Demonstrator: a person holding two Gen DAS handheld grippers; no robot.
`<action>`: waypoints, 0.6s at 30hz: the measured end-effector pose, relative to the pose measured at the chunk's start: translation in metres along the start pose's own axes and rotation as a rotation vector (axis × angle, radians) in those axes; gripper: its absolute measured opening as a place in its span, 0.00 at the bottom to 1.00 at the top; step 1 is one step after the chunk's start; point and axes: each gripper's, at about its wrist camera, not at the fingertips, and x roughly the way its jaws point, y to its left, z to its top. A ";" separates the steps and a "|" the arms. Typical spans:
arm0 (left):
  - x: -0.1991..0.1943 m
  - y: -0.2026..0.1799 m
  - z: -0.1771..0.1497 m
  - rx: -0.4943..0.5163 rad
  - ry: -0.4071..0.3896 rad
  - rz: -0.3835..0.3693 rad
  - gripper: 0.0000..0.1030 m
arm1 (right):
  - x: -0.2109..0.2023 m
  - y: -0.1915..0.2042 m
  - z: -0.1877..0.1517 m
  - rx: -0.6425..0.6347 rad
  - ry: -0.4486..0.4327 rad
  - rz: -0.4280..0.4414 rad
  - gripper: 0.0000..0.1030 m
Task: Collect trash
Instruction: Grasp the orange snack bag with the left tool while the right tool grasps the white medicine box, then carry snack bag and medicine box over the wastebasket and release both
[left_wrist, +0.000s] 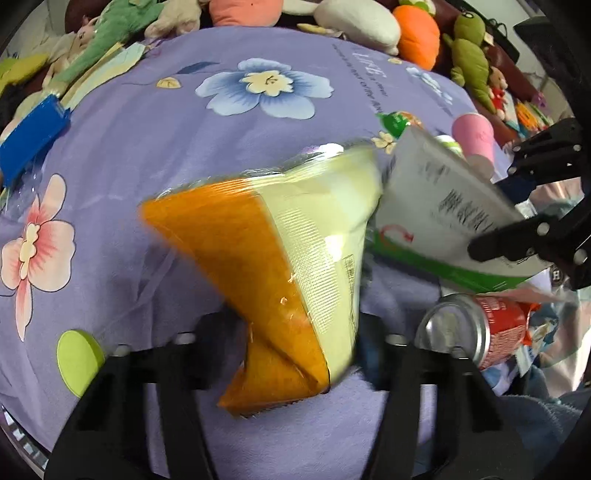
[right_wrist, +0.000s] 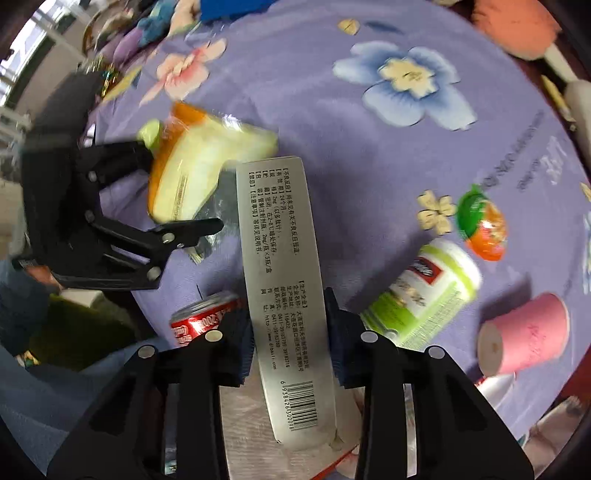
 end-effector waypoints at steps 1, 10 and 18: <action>-0.001 0.000 0.002 -0.005 -0.005 -0.001 0.42 | -0.006 -0.001 -0.001 0.012 -0.014 -0.007 0.31; -0.026 -0.016 0.028 -0.004 -0.077 0.032 0.41 | -0.058 -0.032 -0.026 0.130 -0.118 -0.126 0.31; -0.046 -0.064 0.060 0.074 -0.140 0.001 0.41 | -0.108 -0.074 -0.083 0.282 -0.220 -0.177 0.31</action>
